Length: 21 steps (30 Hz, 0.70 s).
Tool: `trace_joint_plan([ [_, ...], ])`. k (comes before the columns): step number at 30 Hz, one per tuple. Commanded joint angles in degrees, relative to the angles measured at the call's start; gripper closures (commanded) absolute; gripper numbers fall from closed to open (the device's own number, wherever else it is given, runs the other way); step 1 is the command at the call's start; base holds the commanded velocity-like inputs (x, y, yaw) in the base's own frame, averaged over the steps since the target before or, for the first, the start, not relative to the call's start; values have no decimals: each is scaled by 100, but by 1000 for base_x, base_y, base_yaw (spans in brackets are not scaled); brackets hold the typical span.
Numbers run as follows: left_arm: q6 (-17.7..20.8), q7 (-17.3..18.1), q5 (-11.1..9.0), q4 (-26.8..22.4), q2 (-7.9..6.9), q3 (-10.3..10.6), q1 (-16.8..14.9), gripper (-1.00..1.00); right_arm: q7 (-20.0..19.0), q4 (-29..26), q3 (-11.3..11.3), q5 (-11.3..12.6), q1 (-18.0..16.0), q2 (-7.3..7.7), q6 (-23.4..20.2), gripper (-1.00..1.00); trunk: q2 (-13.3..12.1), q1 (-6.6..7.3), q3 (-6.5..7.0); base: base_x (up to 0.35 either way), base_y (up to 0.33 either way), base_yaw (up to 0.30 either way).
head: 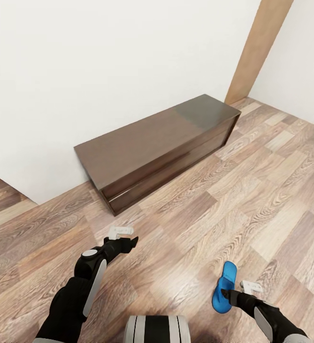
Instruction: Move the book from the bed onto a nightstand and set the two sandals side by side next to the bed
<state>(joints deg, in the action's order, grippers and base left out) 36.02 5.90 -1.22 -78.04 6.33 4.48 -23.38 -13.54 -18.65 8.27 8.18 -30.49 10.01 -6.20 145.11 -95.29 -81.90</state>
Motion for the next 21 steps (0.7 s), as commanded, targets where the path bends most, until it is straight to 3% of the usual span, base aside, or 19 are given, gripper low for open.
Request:
trace_joint_plan([
  [1, 1, 0, -1, 0, 0, -1, 0, -100, 0, -3, 0, 0, -34, 0, -25, -100, 2, -2, -23, 0, 0, 0],
  [21, -6, 0, -9, 0, 0, -9, 0, -100, 7, -129, -10, -8, -393, 7, -363, -100, 28, -54, -466, 0, 0, 0],
])
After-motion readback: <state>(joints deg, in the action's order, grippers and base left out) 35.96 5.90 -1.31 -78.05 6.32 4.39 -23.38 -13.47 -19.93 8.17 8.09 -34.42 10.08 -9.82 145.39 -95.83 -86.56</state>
